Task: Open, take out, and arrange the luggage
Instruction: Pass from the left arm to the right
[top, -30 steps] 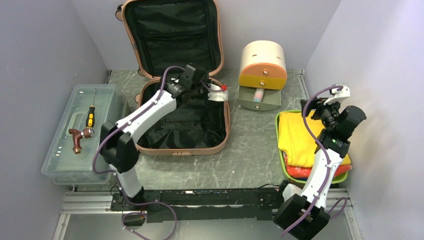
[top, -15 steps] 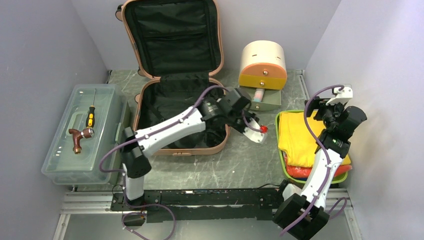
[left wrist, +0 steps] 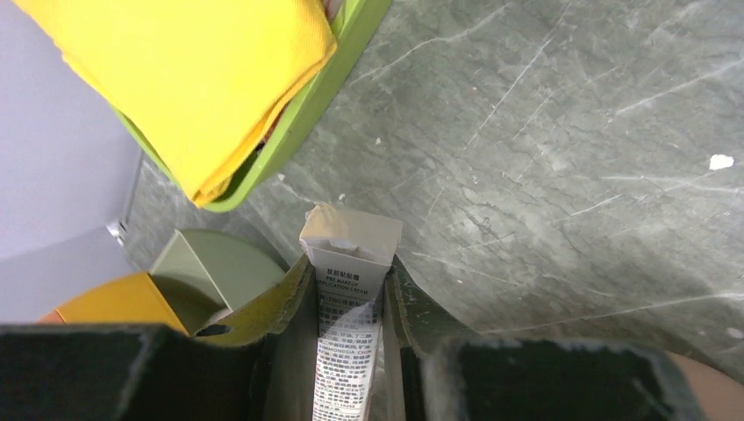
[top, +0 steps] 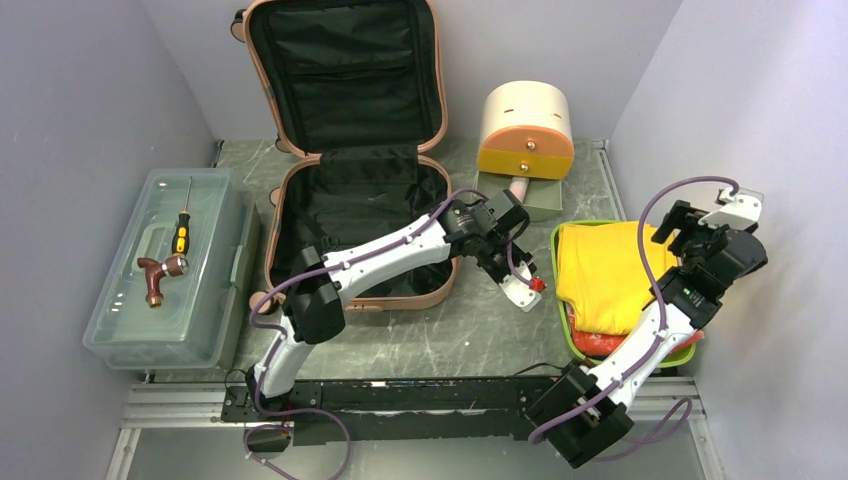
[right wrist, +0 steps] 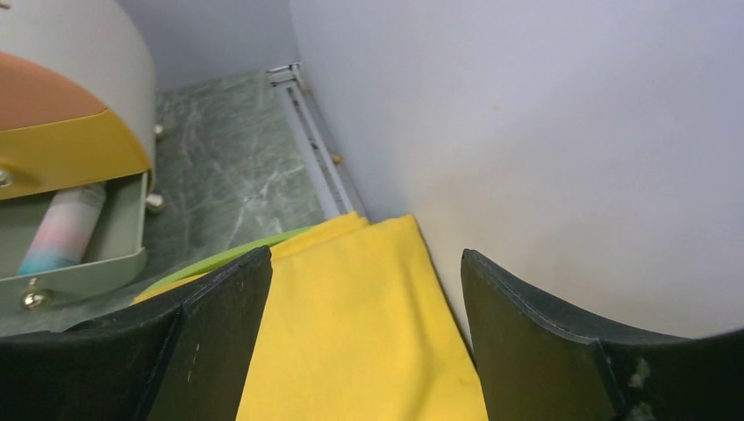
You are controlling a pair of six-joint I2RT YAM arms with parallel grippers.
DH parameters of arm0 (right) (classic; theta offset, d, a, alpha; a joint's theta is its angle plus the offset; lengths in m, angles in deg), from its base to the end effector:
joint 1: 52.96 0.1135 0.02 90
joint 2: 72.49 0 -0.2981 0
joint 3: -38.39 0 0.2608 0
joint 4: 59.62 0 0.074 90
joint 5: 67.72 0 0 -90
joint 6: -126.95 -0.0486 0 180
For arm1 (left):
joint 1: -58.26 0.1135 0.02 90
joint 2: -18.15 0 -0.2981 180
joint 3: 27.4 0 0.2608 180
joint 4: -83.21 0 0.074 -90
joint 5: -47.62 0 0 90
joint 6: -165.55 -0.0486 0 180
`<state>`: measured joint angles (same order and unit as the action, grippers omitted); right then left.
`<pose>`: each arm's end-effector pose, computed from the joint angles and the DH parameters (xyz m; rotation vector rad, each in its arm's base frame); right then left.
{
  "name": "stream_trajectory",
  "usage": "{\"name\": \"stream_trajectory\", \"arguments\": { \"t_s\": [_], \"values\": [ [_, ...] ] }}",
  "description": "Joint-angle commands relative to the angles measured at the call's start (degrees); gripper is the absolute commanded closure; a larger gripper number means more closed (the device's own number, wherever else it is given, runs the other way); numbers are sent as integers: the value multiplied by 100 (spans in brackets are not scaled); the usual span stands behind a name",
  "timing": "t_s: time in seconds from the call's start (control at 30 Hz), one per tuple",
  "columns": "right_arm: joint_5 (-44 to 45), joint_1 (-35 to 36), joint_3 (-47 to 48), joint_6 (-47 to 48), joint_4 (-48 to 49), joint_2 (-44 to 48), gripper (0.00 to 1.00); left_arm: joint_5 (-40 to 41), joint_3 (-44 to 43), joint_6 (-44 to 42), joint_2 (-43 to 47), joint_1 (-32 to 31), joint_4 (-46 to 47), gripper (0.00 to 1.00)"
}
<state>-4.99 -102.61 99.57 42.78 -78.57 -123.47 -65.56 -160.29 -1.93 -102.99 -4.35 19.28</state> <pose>0.1496 -0.1417 0.3735 0.3026 1.6893 -0.3102 0.2141 -0.4548 0.3280 2.3258 0.6641 -0.3837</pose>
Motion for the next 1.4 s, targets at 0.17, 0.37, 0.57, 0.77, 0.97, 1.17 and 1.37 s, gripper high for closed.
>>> {"name": "stream_trajectory", "arguments": {
  "t_s": [0.17, 0.37, 0.57, 0.77, 0.97, 1.17, 1.37],
  "values": [
    [-1469, -627, 136, 149, 232, 99, 19, -1313, -311, -866, -166, 502, 250, 88],
    [-4319, -376, -360, 997, 764, 142, 15, -2208, -326, 156, -38, 1097, 533, 87],
    [-4244, 1017, -233, 3768, -1020, -94, 4, -2707, -160, 1679, 561, 1482, 592, 87],
    [-4358, 2457, -97, 3409, -770, -546, 4, -2809, -83, 4264, 1251, 1835, 1428, 88],
    [-4494, 3566, 292, 2687, -228, -1078, 5, -3170, 78, 7515, 1878, 2777, 2943, 87],
    [-4963, 4262, 446, 126, 2224, -1303, 5, -4471, 1266, 9631, 2585, 3736, 4711, 86],
    [-4385, 5533, 1081, -494, 2722, -1439, 3, -4847, 2866, 11556, 3075, 4251, 7447, 89]
  ]
}}
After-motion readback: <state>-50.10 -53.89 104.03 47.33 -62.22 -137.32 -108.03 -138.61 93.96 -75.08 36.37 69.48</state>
